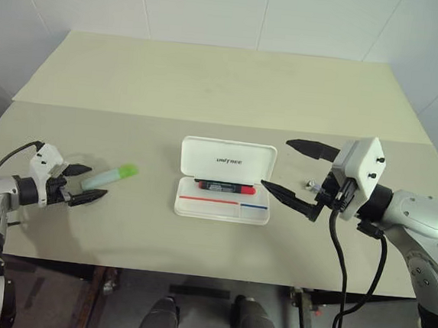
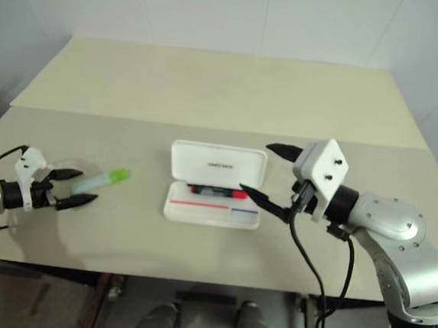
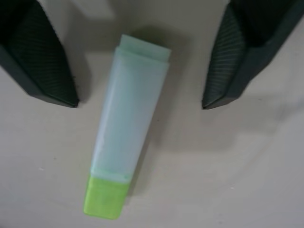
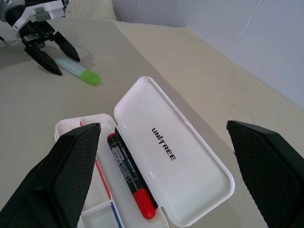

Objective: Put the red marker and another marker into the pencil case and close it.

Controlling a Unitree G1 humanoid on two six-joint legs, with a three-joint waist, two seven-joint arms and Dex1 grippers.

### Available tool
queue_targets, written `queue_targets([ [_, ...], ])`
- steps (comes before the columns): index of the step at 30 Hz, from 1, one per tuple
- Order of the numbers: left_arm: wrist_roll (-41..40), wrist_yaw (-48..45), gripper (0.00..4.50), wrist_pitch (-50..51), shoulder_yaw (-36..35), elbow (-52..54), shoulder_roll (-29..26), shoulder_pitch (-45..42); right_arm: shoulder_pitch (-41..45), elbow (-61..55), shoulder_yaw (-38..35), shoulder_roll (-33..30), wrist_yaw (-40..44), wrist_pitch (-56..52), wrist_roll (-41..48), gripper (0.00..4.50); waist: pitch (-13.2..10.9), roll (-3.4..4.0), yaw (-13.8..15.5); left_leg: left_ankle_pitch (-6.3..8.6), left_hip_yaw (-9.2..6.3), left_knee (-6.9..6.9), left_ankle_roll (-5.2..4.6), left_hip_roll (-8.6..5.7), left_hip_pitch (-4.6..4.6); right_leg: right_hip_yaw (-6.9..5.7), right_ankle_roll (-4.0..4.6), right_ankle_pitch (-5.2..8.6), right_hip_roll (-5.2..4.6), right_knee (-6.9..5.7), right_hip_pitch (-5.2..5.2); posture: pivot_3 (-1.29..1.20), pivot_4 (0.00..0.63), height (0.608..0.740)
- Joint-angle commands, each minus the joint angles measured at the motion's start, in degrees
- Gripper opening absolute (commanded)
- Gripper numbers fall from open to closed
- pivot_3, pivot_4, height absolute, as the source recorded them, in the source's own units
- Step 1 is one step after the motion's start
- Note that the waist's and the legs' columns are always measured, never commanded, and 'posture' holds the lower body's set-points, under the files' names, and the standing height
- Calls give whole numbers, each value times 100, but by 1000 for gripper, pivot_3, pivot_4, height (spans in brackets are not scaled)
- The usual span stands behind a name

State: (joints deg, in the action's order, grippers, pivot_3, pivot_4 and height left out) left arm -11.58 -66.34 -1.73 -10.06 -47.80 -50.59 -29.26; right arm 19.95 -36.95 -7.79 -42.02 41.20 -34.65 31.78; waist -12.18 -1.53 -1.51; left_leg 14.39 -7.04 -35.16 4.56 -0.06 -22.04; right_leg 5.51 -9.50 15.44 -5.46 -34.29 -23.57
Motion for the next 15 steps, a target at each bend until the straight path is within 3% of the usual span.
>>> queue_targets([
  [1, 78, -340, 2973, 316, 251, 30, 95, 100, 148, -255, -181, -85, -111, 2, 105, 4500, 5, 7, -5, 0, 0, 0, 0, 0, 1, 0, 0, 0, 0, 0, 0, 0, 150, 740],
  [7, 58, -798, 1106, 622, 417, 621, 91, 408, 183, -232, -172, -103, -131, 17, 115, 4500, 13, 20, -5, 1, 2, 2, 0, 0, -1, 1, 0, 1, -2, 8, 0, 0, 150, 740],
  [15, -310, -594, 1021, 916, 248, 2153, 341, 828, 188, -172, -131, -78, -116, 78, 81, 4500, 14, 22, 14, 2, 1, 2, 0, -2, -2, 1, 0, 1, -5, 14, 4, 0, 150, 740],
])
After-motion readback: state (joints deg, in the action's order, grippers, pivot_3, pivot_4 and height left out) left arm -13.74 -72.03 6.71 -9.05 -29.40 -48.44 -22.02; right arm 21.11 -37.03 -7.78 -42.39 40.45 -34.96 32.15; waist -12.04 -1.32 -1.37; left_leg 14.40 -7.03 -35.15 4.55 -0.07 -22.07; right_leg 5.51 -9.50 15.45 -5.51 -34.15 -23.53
